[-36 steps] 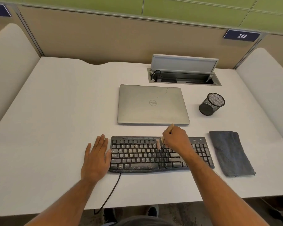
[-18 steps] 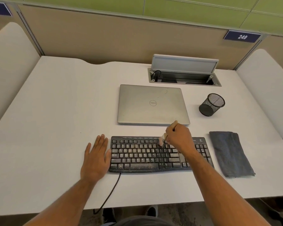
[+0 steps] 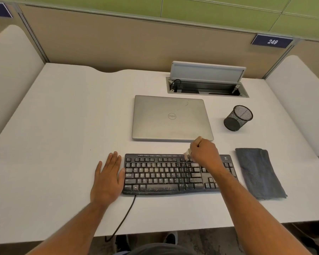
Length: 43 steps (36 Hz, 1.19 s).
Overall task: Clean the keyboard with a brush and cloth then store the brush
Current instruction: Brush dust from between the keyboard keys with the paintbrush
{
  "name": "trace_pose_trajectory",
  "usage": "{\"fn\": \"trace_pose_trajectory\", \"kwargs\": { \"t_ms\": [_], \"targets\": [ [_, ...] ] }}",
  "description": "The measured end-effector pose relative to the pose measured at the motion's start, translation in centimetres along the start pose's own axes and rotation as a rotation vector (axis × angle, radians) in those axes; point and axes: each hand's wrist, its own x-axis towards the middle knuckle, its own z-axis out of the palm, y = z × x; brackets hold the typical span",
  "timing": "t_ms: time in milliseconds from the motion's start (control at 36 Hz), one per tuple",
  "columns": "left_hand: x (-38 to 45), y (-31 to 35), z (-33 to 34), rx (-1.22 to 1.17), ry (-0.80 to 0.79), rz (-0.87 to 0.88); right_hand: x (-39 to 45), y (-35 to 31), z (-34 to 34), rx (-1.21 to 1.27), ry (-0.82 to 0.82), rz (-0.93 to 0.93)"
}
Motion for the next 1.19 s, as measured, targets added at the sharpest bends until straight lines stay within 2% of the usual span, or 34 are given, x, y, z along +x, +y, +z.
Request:
{"fn": "trace_pose_trajectory", "kwargs": {
  "t_ms": [167,278,417,472,639,806,972,1111,1194],
  "targets": [
    [0.0,-0.1,0.0,0.005,0.009,0.003,0.6,-0.4,-1.0,0.052,0.012,0.001],
    [0.0,0.0,-0.1,0.002,0.011,0.006,0.8,-0.1,-1.2,0.053,-0.082,-0.007],
    [0.0,-0.1,0.0,0.022,-0.001,0.002,1.0,0.3,-2.0,-0.149,0.041,0.010],
    [0.1,-0.1,0.1,0.024,-0.002,-0.001,1.3,0.6,-2.0,-0.152,0.062,-0.001],
    [0.0,-0.1,0.0,0.018,-0.007,0.002,1.1,0.4,-1.6,0.026,-0.095,-0.025],
    [0.0,0.1,-0.1,0.026,-0.011,-0.002,1.2,1.2,-1.5,-0.140,0.102,0.031],
    [0.0,0.1,-0.2,0.017,-0.008,0.004,1.6,2.1,-1.4,0.025,0.030,0.063],
    [0.0,0.0,-0.1,0.018,-0.008,0.004,1.1,2.4,-1.8,-0.105,0.181,0.072],
    [0.0,0.1,-0.2,0.004,0.002,0.003,1.0,2.3,-1.8,0.025,0.094,0.021]
  ]
}}
